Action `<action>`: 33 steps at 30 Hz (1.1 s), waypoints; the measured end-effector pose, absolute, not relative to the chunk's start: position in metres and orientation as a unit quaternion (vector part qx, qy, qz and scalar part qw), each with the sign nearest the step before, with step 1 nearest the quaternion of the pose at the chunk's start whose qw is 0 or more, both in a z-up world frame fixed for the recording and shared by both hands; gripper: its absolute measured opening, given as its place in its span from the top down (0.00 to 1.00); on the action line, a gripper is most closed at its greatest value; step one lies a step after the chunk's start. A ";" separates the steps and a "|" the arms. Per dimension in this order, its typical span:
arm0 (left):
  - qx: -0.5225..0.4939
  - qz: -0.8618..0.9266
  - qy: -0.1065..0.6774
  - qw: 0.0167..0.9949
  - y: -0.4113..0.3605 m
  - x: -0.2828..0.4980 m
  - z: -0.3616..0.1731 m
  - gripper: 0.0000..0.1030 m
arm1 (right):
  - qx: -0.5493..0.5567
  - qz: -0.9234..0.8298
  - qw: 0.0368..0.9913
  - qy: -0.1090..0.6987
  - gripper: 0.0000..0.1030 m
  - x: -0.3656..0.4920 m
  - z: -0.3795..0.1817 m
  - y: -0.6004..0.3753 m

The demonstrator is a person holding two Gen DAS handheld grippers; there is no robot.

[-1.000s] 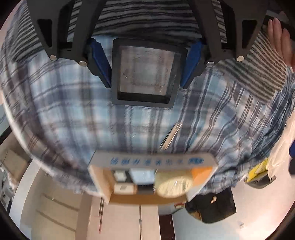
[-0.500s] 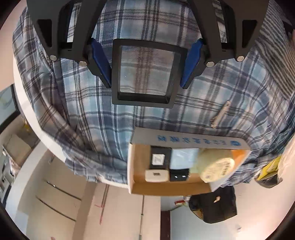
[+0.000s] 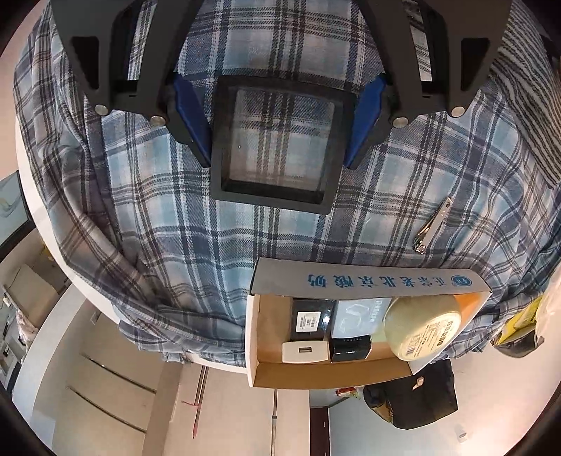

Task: Organize rigid objects
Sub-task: 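Lift the black frame with the right gripper while the left gripper moves to the nail clipper, then grasp the silver nail clipper with the left gripper while the right gripper holds the frame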

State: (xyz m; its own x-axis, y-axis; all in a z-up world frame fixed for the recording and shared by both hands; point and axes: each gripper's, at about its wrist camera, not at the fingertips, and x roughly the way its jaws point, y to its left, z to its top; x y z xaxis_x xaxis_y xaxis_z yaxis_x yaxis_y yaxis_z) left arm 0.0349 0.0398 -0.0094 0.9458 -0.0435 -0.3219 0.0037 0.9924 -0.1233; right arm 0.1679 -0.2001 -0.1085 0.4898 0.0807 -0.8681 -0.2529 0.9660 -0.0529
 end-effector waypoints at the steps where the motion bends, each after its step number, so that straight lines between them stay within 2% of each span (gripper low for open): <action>1: -0.060 -0.012 0.165 0.984 0.040 0.035 -0.009 0.10 | -0.089 0.096 0.860 0.494 0.30 0.167 -0.108 -0.199; 11: -0.059 -0.019 0.172 0.983 0.039 0.036 -0.010 0.10 | -0.060 0.116 0.908 0.399 0.31 0.147 -0.079 -0.207; 16: -0.047 -0.057 0.241 0.968 0.034 0.046 -0.011 0.10 | -0.028 0.119 0.925 0.360 0.31 0.139 -0.067 -0.221; 19: -0.048 -0.070 0.255 0.963 0.029 0.046 -0.010 0.10 | -0.031 0.120 0.934 0.335 0.31 0.136 -0.060 -0.222; 29: -0.048 -0.065 0.309 0.948 0.019 0.077 -0.013 0.10 | -0.045 0.136 0.933 0.330 0.31 0.134 -0.064 -0.214; 33: -0.043 -0.063 0.328 0.942 0.014 0.088 -0.021 0.15 | -0.041 0.134 0.935 0.327 0.31 0.133 -0.064 -0.216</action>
State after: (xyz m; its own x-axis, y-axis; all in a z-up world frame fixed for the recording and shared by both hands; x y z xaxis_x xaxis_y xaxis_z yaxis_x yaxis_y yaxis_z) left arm 0.0881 0.0139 -0.0207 0.7770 -0.1458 -0.6124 0.0897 0.9885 -0.1216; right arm 0.1326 -0.2162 -0.0636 0.7506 0.2236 -0.6218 -0.2774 0.9607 0.0106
